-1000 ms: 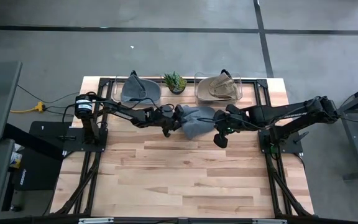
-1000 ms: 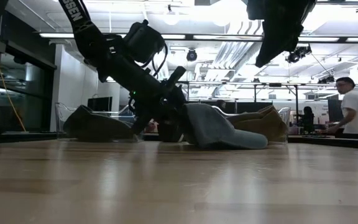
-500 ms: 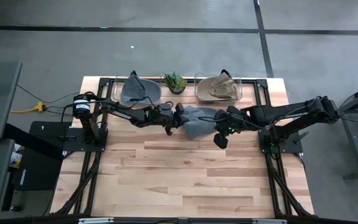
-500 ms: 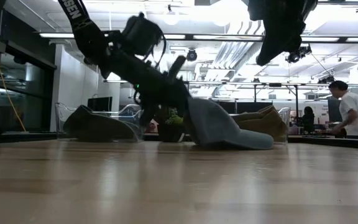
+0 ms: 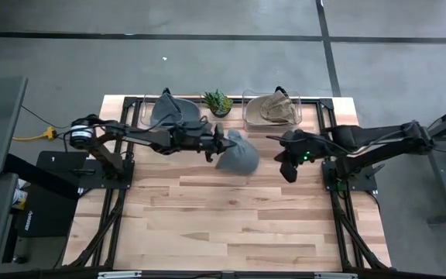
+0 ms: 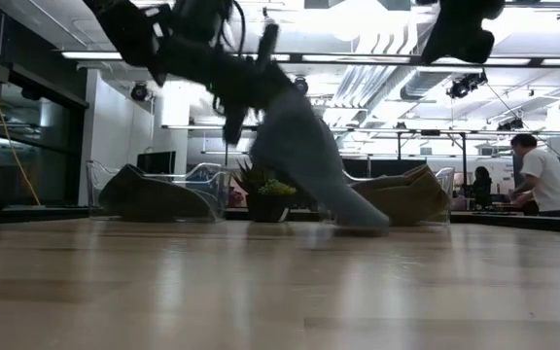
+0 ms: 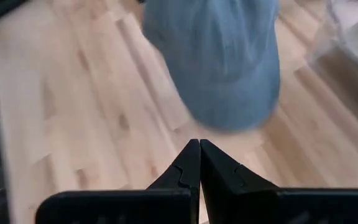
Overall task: Pick & Place hat
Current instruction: Put the gray cap into the left transparent bin
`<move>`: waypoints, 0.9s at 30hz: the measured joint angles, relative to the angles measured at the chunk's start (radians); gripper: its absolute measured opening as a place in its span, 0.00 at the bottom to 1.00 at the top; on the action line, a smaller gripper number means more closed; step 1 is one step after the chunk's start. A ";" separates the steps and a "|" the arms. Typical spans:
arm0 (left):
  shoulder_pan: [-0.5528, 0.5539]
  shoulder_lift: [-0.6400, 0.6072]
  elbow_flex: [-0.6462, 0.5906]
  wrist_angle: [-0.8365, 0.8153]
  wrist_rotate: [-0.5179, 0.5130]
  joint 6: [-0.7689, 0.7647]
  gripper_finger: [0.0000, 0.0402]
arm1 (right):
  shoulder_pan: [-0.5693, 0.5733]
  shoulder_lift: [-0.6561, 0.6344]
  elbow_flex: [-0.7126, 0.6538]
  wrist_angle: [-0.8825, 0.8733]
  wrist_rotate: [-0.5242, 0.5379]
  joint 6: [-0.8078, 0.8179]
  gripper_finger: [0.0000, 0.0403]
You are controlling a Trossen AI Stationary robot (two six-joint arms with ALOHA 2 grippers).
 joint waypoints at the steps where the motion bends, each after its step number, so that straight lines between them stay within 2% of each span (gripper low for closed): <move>1: 0.000 -0.016 0.001 0.017 0.006 0.009 0.00 | 0.000 -0.009 0.000 0.002 -0.018 0.006 0.00; 5: 0.000 -0.089 0.001 0.006 0.045 0.046 0.00 | 0.000 -0.020 0.000 0.060 -0.057 0.010 0.00; 12: 0.000 -0.149 0.087 0.000 0.114 0.191 0.00 | -0.008 -0.021 0.000 0.143 -0.020 0.001 0.01; 16: 0.002 -0.144 0.177 -0.071 0.254 0.369 0.00 | -0.008 -0.021 0.000 0.162 0.019 -0.037 0.05; 18: 0.000 -0.146 0.247 -0.149 0.294 0.483 0.00 | -0.008 -0.021 0.000 0.171 0.043 -0.063 0.08; 20: -0.001 -0.150 0.312 -0.294 0.302 0.573 0.00 | -0.008 -0.021 0.000 0.173 0.069 -0.078 0.11; 23: 0.000 -0.144 0.396 -0.510 0.273 0.716 0.00 | -0.008 -0.026 0.000 0.186 0.096 -0.087 0.15; 27: 0.000 -0.147 0.485 -0.661 0.197 0.887 0.00 | -0.012 -0.046 0.000 0.193 0.138 -0.095 0.20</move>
